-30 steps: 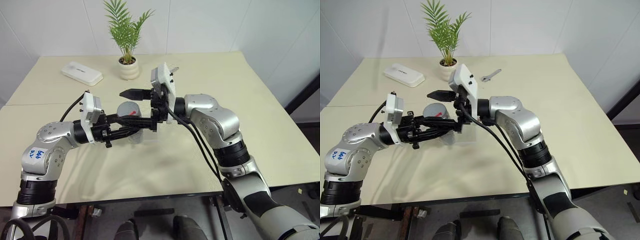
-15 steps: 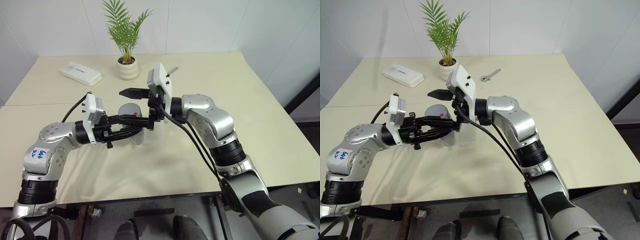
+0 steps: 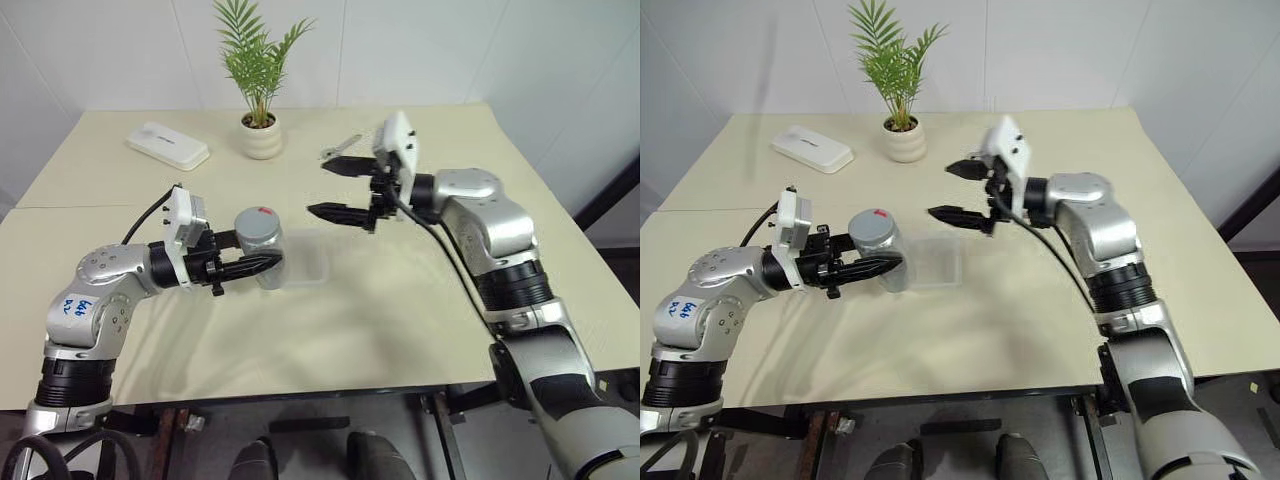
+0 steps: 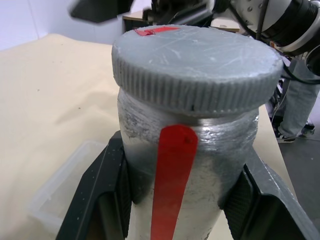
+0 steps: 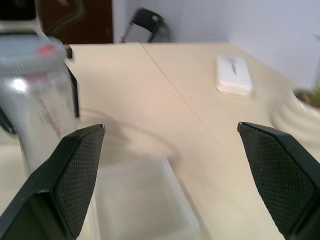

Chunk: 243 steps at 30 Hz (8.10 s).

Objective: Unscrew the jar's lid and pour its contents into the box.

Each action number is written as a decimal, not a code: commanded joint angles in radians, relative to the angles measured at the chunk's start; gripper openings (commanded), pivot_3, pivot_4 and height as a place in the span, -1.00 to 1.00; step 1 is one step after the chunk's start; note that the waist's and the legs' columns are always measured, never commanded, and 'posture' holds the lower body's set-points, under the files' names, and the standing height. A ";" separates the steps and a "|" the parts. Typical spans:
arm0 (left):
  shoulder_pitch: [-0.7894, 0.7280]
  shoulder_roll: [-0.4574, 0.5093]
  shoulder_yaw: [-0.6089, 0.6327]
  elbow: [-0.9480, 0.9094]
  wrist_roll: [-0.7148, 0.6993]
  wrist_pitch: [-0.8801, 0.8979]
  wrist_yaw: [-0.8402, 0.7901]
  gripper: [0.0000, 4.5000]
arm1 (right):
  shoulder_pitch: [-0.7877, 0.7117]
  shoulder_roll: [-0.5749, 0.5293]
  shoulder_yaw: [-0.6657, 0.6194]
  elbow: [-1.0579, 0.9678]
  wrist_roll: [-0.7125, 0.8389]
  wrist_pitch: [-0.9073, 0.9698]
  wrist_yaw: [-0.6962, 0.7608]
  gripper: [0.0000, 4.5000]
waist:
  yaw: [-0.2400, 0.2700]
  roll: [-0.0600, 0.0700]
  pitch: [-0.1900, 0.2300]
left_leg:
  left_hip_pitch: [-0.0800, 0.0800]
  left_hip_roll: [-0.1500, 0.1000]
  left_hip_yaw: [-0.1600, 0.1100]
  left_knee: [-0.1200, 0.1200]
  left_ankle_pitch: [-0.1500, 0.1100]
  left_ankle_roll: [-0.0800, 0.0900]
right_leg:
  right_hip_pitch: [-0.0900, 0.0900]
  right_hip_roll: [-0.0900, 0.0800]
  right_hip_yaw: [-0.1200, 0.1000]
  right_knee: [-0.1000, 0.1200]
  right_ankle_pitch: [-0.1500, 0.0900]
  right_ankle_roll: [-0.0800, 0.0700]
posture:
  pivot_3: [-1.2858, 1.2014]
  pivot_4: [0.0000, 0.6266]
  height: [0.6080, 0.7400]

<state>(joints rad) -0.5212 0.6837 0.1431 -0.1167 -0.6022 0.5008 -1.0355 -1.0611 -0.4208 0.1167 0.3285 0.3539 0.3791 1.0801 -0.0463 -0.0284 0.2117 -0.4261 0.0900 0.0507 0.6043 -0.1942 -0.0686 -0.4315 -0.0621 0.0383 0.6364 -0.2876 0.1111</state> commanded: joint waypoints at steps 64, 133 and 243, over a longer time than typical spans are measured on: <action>-0.040 0.006 -0.009 0.005 0.005 -0.033 -0.037 -0.15 | -0.030 0.112 0.034 -0.112 0.061 0.056 0.005 0.99 | -0.008 0.000 0.000 | 0.000 0.001 0.001 0.002 -0.001 0.000 | 0.000 0.000 0.000 0.001 0.000 0.000 | 0.03 -0.52 1.00; 0.057 0.003 0.082 -0.064 -0.034 -0.018 0.042 -0.15 | 0.297 -0.040 -0.194 -0.014 -0.004 -0.176 -0.218 0.26 | 0.008 -0.001 -0.001 | 0.000 0.001 0.002 0.002 -0.003 0.002 | 0.002 0.000 0.001 -0.005 0.000 0.001 | 0.03 -0.52 1.00; -0.010 -0.061 0.424 0.850 0.297 -0.500 0.747 0.56 | 0.499 -0.068 -0.096 -0.384 0.064 -0.192 -0.103 1.00 | 0.012 -0.007 -0.003 | 0.005 0.004 0.021 0.021 -0.010 0.007 | 0.003 0.002 0.018 0.000 0.011 0.009 | 0.03 -0.52 1.00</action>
<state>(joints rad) -0.5332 0.6077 0.5489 0.7482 -0.2839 0.0109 -0.2849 -0.5475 -0.4951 0.0344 -0.0183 0.4095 0.1957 0.9854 -0.0343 -0.0352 0.2088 -0.4211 0.0936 0.0718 0.6249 -0.2039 -0.0617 -0.4289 -0.0597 0.0560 0.6360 -0.2767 0.1196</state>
